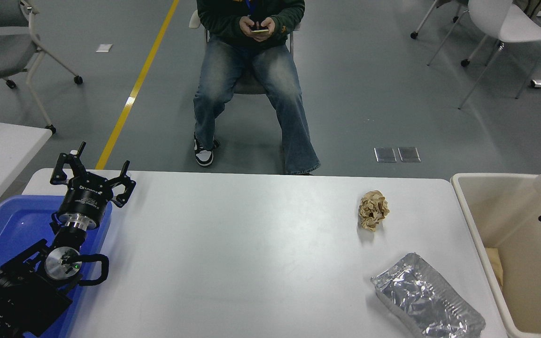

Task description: Clean the table surface

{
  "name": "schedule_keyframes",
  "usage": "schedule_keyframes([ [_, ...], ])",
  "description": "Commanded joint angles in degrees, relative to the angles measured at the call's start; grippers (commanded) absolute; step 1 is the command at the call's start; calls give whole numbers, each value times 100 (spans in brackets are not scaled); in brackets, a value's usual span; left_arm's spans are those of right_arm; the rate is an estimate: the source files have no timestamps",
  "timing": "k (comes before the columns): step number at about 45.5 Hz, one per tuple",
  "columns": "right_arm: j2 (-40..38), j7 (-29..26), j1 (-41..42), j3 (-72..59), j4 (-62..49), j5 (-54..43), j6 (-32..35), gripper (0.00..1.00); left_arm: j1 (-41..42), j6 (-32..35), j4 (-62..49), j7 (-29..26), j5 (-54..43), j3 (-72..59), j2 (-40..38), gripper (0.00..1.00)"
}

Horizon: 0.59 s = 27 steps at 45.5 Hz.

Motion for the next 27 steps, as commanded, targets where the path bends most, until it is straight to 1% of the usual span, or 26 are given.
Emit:
schedule_keyframes([
  [1, 63, 0, -290, 414, -91, 1, -63, 0, 0, 0, 0, 0, -1, 0, 0, 100],
  [10, 63, -18, -290, 537, -100, 1, -98, 0, 0, 0, 0, 0, -1, 0, 0, 100],
  [11, 63, -18, -290, 572, -100, 1, -98, 2, -8, 0, 0, 0, -1, 0, 0, 100],
  [13, 63, -27, -290, 633, -100, 1, -98, 19, 0, 0, 0, 0, -1, 0, 0, 100],
  [15, 63, -18, -290, 704, -100, 1, -133, 42, 0, 0, 0, 0, -1, 0, 0, 100],
  [16, 63, -9, -281, 739, -100, 1, -160, 56, 0, 0, 0, 0, -1, 0, 0, 100],
  [17, 63, -9, -281, 783, -100, 1, -195, 76, -8, 0, 0, 0, -1, 0, 0, 100],
  [18, 63, -9, -281, 818, -91, 10, -221, 100, 0, 0, 0, 0, -1, 0, 0, 100],
  [27, 54, -18, -263, 1240, -91, 1, -239, 100, 0, 0, 0, 0, -1, 0, 0, 100],
])
